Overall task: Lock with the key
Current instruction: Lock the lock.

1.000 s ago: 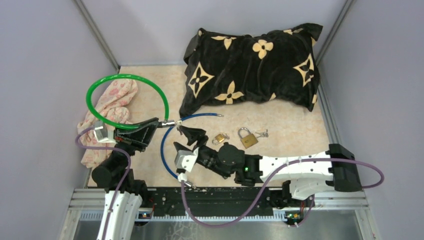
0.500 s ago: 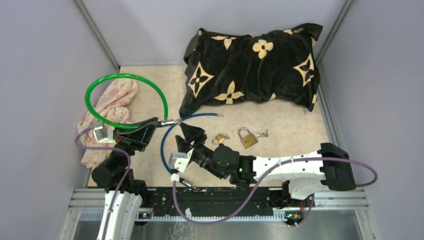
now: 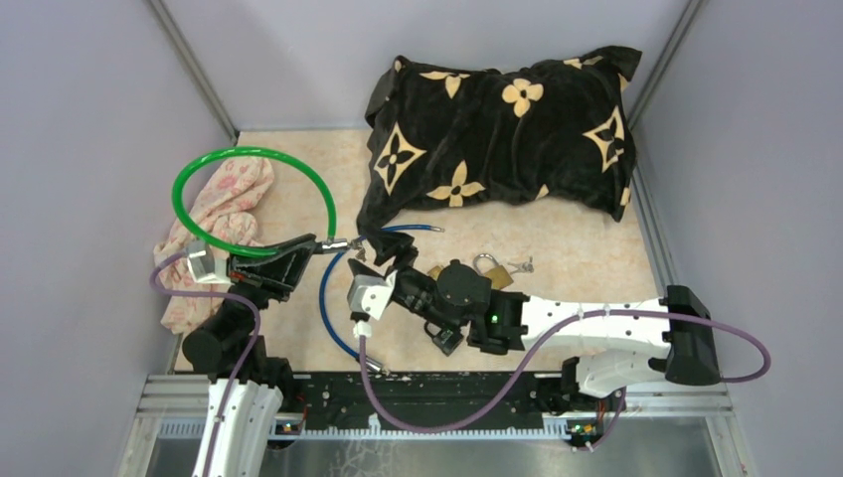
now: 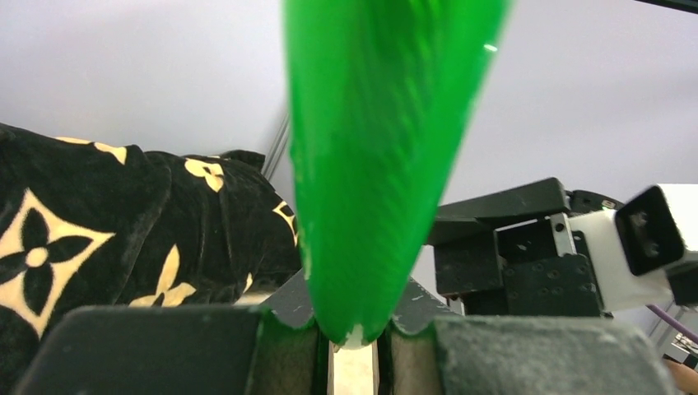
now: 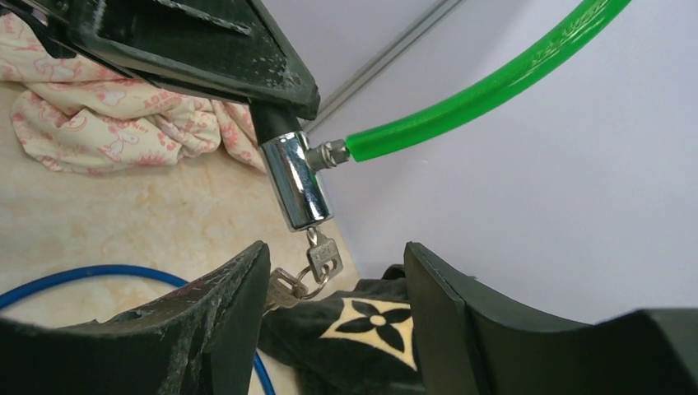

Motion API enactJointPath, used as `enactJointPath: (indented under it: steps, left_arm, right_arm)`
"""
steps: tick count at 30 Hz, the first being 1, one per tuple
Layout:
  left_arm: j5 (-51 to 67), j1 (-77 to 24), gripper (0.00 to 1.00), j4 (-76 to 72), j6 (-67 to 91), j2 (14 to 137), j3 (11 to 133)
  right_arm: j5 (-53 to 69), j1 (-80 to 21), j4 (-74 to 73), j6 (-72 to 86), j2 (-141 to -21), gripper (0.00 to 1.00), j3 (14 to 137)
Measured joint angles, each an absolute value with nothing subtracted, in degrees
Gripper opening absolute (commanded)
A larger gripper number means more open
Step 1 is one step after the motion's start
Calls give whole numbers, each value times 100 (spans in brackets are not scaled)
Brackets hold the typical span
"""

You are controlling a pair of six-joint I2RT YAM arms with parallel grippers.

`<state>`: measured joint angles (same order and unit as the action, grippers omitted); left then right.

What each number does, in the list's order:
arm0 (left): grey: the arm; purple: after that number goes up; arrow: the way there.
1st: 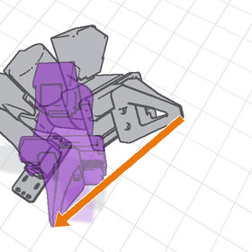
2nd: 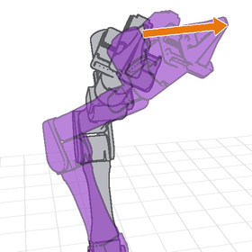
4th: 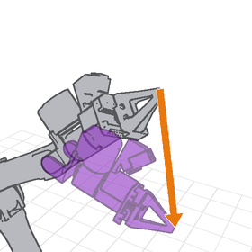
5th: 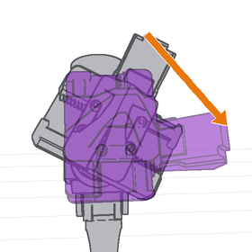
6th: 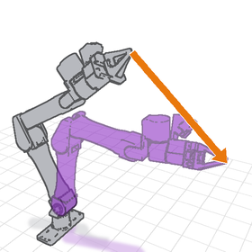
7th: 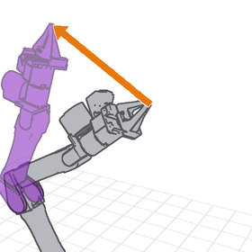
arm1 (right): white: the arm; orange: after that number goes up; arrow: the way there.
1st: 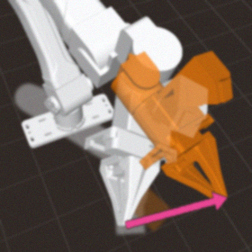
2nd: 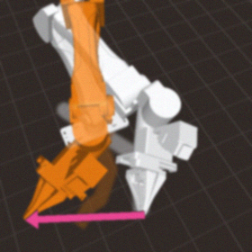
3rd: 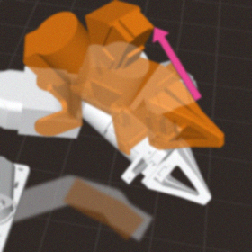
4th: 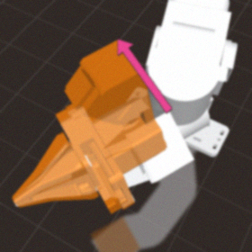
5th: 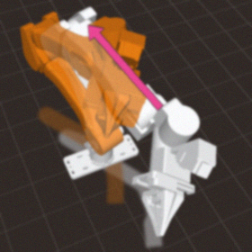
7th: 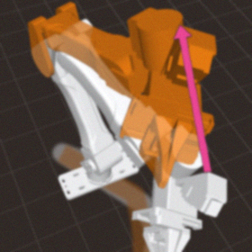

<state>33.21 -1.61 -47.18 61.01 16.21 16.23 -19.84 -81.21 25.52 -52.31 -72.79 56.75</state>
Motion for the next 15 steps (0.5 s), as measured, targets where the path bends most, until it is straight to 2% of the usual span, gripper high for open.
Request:
enactJointPath:
  steps: [5, 12, 15]
  left_arm:
    - [3347, -161, 0, -4711, 6101, 1610, 1623]
    - [3354, -158, 0, -4709, 6101, 1608, 1623]
    - [3356, -158, 0, -4709, 6101, 1605, 1623]
  right_arm:
    - [-1678, -7839, 2119, -5017, -7279, 59, 5822]
    - [-1527, -7806, 1761, -4987, -7319, 45, 6014]
    - [-1490, -7776, 1697, -4982, -7349, 45, 6034]
